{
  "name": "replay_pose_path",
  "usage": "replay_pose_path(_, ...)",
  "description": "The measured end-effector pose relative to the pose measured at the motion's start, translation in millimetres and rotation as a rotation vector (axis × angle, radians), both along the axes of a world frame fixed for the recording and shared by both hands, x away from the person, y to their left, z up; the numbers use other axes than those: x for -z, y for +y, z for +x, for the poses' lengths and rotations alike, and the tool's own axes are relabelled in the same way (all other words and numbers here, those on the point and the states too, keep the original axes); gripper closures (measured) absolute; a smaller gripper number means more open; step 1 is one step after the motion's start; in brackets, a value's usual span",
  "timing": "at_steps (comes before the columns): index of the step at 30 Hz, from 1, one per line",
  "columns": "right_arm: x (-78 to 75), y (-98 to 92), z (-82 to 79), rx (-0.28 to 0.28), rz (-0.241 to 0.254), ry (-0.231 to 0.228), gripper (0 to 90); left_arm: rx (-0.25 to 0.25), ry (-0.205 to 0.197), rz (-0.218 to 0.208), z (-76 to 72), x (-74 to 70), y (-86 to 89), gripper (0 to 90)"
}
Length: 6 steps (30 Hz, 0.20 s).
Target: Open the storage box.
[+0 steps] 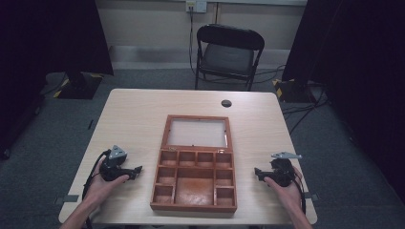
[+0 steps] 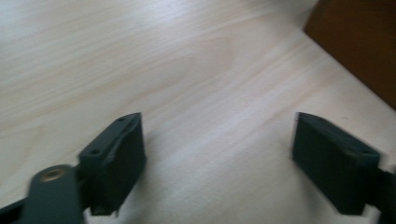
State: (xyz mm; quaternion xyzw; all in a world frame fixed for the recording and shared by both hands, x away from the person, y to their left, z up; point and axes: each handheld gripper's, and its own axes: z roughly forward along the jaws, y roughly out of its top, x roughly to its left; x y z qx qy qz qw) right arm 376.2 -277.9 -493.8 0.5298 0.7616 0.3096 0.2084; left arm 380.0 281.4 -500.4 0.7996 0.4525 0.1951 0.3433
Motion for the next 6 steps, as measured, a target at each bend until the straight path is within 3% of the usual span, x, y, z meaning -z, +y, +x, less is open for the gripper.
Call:
replay_pose_path(1, 0.0, 0.0, 0.0, 0.0, 0.0, 0.0, 12.7, 0.0, 0.0, 0.0, 0.0, 0.0, 0.0, 12.8)
replay_pose_path(3, 6.6, -0.9, -0.7, -0.009, -0.003, -0.056, 8.3, -0.009, -0.013, -0.011, -0.1, 1.6, -1.1, 12.0)
replay_pose_path(6, 6.4, -1.0, -0.6, 0.0, -0.004, -0.051, 8.0, -0.002, -0.007, -0.004, 2.6, 1.6, -0.7, 9.3)
